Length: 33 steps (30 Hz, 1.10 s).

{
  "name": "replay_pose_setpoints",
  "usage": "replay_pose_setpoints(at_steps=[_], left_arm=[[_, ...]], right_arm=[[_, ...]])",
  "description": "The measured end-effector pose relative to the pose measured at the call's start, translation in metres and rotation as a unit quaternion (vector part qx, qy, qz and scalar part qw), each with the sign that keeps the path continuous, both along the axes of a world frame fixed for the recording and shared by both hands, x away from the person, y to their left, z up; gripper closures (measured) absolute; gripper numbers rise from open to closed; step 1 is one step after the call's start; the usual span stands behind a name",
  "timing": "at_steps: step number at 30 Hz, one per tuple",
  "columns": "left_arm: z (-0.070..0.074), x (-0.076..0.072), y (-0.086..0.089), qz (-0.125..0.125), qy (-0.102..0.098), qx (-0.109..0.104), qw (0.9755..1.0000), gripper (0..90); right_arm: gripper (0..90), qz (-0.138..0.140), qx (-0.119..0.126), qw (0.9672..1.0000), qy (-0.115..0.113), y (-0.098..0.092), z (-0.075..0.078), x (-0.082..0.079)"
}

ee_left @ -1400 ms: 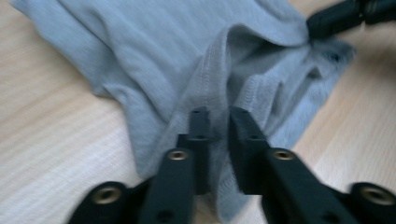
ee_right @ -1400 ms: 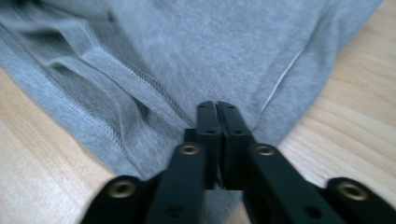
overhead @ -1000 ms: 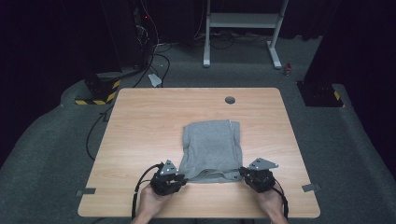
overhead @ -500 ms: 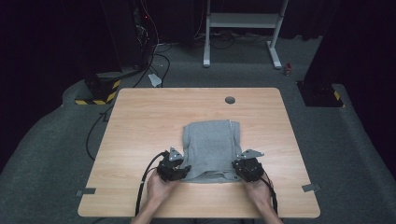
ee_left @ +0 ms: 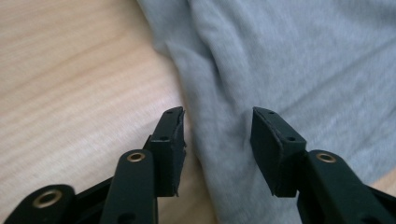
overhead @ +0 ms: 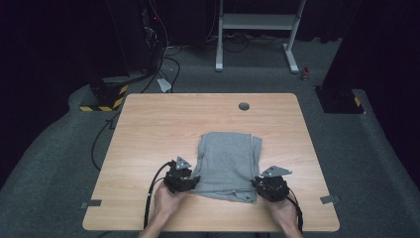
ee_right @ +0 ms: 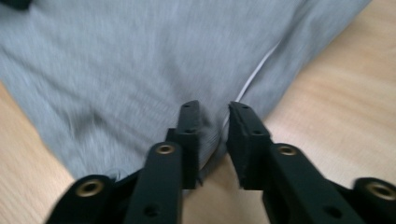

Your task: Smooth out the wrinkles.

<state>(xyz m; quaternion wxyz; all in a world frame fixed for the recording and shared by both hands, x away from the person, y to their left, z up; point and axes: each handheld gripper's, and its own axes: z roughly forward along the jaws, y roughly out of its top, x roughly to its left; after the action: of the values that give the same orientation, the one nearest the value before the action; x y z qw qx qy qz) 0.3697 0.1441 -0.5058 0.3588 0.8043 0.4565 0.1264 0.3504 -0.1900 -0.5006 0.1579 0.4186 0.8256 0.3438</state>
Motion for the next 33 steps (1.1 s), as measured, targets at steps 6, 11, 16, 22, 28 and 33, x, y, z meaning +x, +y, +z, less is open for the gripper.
replay_pose_setpoints(at_steps=[6, 11, 16, 22, 28, 33], left_arm=[[0.013, 0.028, 0.002, 0.028, -0.013, -0.019, 0.9994, 53.4], [0.006, 0.048, -0.004, 0.042, -0.003, -0.033, 0.9986, 54.0], [-0.01, 0.058, -0.01, 0.044, 0.017, -0.038, 0.9981, 61.1], [-0.01, 0.058, -0.013, 0.026, 0.03, -0.036, 0.9986, 86.7], [-0.005, 0.032, -0.004, -0.005, 0.025, 0.009, 0.9996, 89.1], [-0.005, -0.008, 0.018, -0.006, 0.035, -0.02, 0.9992, 89.0]], right_arm=[[63.8, -0.025, -0.001, 0.9995, -0.02, 0.006, 0.013, 0.022], [62.6, -0.05, -0.005, 0.9987, 0.0, 0.011, 0.005, 0.045], [71.6, -0.047, -0.003, 0.9988, 0.012, 0.014, -0.003, 0.051], [85.2, -0.038, -0.012, 0.9991, 0.013, 0.015, -0.005, 0.051], [86.9, -0.03, -0.021, 0.9993, -0.003, 0.008, -0.002, 0.044], [86.8, 0.004, -0.03, 0.9995, -0.002, 0.002, -0.001, 0.026]])
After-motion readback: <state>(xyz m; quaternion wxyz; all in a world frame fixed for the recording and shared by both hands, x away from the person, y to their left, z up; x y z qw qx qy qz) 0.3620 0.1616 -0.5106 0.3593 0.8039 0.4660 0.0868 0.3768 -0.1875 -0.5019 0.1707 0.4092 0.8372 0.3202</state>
